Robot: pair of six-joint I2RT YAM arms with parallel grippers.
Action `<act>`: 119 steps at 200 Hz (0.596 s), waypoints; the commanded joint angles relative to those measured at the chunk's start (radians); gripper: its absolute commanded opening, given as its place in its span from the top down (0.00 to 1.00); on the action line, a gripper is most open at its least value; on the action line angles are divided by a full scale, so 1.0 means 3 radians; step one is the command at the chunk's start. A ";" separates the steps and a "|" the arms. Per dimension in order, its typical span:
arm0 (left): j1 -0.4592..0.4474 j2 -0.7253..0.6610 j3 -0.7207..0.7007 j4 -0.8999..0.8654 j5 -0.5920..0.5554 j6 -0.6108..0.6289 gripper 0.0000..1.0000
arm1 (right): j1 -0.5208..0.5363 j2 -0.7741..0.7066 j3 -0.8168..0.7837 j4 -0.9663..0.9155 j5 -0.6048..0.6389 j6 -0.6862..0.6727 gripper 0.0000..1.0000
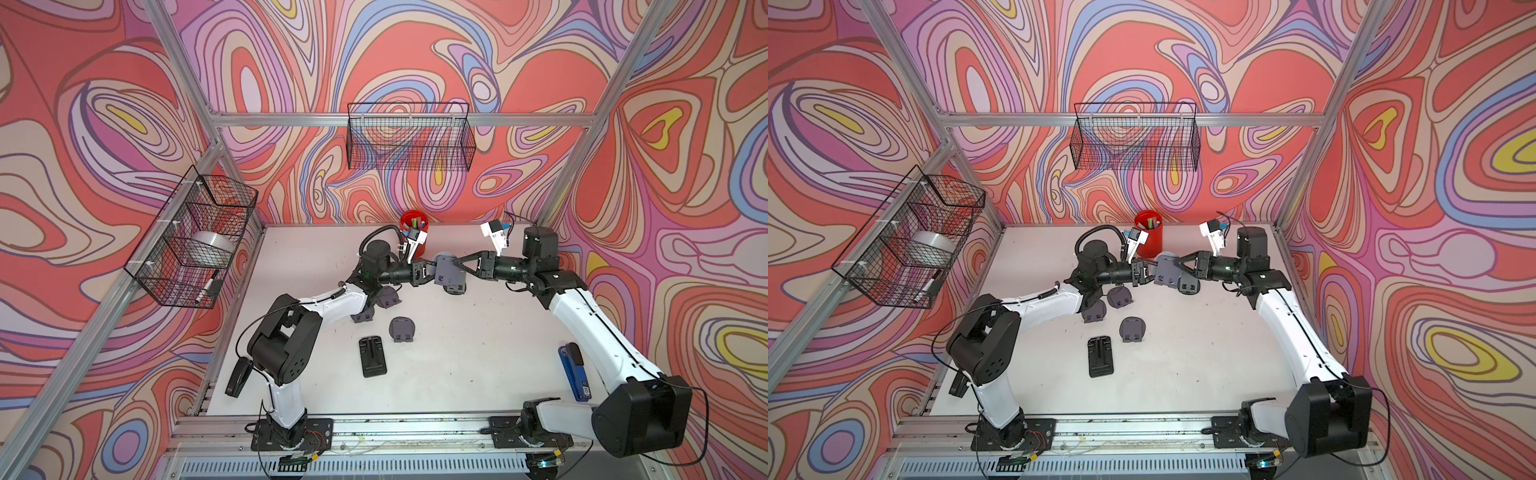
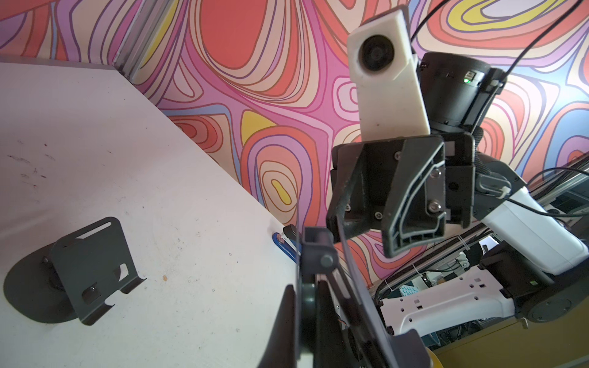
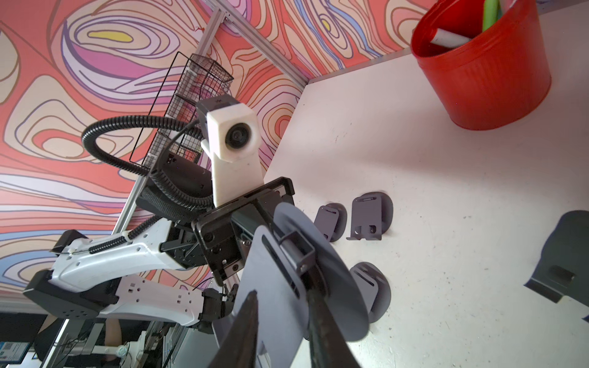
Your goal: Open the phone stand
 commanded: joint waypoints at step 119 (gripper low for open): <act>-0.0036 -0.0054 0.0222 -0.0375 0.0187 0.0188 1.00 | 0.0108 0.0177 -0.0109 0.0686 -0.0632 0.0072 0.76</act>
